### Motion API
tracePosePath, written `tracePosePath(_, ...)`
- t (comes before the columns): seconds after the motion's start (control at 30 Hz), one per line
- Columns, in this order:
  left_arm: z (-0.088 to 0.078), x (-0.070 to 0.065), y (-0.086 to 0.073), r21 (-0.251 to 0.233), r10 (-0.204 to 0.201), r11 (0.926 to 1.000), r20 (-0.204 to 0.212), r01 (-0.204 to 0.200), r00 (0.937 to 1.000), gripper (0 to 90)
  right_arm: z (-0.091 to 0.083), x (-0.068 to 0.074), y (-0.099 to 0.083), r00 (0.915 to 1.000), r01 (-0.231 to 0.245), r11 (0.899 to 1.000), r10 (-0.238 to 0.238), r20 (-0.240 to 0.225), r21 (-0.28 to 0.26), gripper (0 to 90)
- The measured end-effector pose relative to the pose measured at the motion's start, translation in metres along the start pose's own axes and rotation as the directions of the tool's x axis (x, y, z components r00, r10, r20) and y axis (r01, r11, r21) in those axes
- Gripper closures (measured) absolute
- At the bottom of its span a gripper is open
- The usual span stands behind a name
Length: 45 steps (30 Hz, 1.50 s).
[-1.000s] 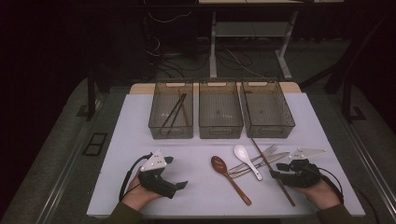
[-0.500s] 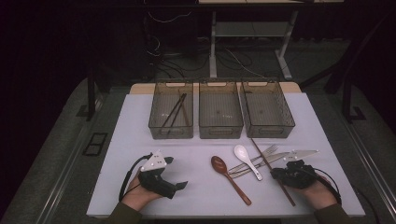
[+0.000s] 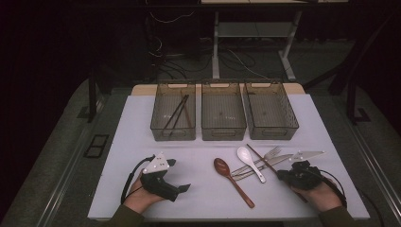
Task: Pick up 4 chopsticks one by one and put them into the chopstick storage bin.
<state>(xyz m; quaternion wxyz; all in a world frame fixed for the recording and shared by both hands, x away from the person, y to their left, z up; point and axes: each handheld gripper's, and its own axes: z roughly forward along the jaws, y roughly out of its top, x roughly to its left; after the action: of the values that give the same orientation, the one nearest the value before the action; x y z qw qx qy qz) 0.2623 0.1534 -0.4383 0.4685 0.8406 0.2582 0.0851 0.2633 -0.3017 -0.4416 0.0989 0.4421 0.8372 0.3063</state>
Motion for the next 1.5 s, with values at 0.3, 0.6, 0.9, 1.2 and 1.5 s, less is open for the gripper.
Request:
tracePosePath(0.3, 0.000, 0.000, 0.000, 0.001, -0.003, 1.0000, 0.001, 0.003, 1.0000, 0.0, -0.005, -0.005, 0.002, 0.9996, -0.025, 1.000, 0.024, -0.013, -0.019, 83.4)
tracePosePath(0.6, -0.001, 0.000, 0.000, 0.001, 0.002, 1.0000, 0.005, -0.002, 1.0000, 0.0, -0.014, -0.010, 0.004, 0.9961, -0.057, 0.996, 0.052, -0.072, -0.069, 83.5)
tracePosePath(0.9, -0.001, 0.000, 0.000, -0.002, -0.002, 1.0000, 0.007, 0.002, 1.0000, 0.0, -0.018, -0.012, 0.008, 0.9937, -0.061, 0.994, 0.052, -0.100, -0.093, 83.5)
tracePosePath(1.2, 0.000, 0.000, 0.000, -0.006, -0.004, 1.0000, 0.006, 0.004, 1.0000, 0.0, -0.021, -0.007, 0.021, 0.9913, -0.039, 0.991, 0.022, -0.130, -0.129, 83.4)
tracePosePath(1.5, 0.000, 0.000, 0.000, -0.003, -0.006, 1.0000, 0.004, 0.006, 1.0000, 0.0, -0.018, 0.000, 0.041, 0.9888, -0.019, 0.985, -0.007, -0.149, -0.170, 83.5)
